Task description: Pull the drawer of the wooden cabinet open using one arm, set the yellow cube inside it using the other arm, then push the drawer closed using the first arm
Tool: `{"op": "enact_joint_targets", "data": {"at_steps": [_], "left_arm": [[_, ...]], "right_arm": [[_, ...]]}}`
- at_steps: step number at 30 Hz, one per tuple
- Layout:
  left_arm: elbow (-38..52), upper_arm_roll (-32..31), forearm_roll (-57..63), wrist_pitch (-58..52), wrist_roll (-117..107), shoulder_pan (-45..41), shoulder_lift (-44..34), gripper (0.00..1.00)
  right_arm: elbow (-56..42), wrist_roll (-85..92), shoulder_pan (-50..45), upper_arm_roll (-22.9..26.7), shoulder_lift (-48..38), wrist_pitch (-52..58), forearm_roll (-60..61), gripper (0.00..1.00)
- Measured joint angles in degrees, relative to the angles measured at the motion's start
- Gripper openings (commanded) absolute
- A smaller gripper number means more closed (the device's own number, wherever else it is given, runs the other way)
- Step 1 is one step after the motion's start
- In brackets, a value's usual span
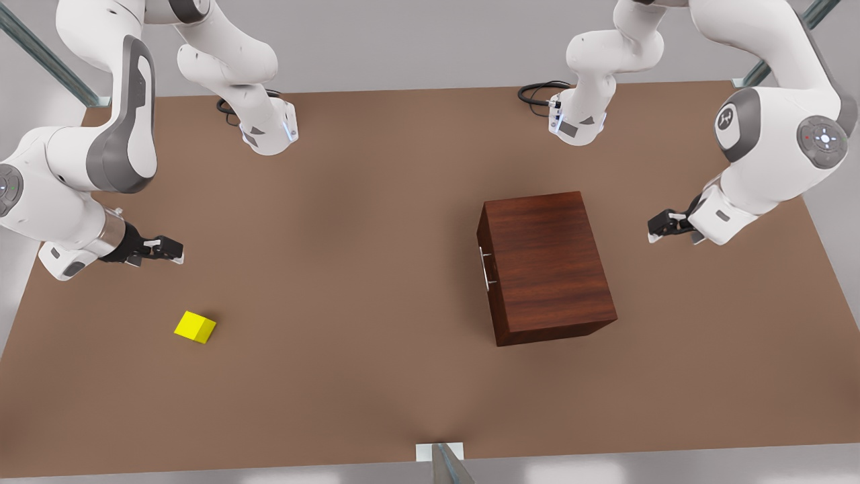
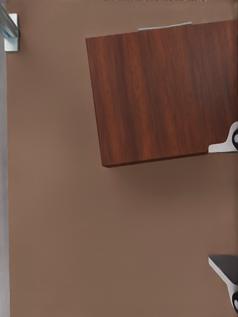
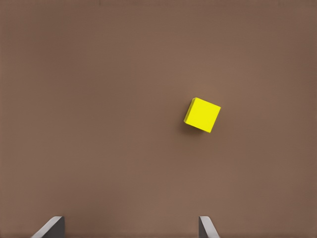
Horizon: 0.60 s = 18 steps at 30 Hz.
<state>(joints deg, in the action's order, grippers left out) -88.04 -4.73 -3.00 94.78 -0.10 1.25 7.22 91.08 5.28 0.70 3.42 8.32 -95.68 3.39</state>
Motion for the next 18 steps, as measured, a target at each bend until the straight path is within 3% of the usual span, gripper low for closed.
{"op": "enact_joint_targets", "data": {"at_steps": [5, 9, 14, 18], "left_arm": [[2.26, 0.05, -0.13, 0.55, -0.21, -2.88, 2.36, 1.0], [8.98, 0.01, 1.6, 0.96, -3.84, -16.39, 7.9, 1.0], [26.35, 0.26, 4.44, 0.65, -14.2, -28.16, 22.78, 1.0], [28.94, -0.08, 6.43, 1.86, -24.88, -32.31, 28.48, 1.0]], "right_arm": [[-0.06, -0.5, 0.1, 0.15, 0.36, 0.02, 0.1, 1.0], [-0.09, -3.13, 0.86, 0.61, 1.52, -0.34, 0.14, 1.0], [0.15, -6.56, 2.69, 0.93, 2.86, -2.56, -0.53, 1.0], [0.18, -11.18, 2.57, 0.82, 5.57, -5.32, -1.04, 1.0]]}}
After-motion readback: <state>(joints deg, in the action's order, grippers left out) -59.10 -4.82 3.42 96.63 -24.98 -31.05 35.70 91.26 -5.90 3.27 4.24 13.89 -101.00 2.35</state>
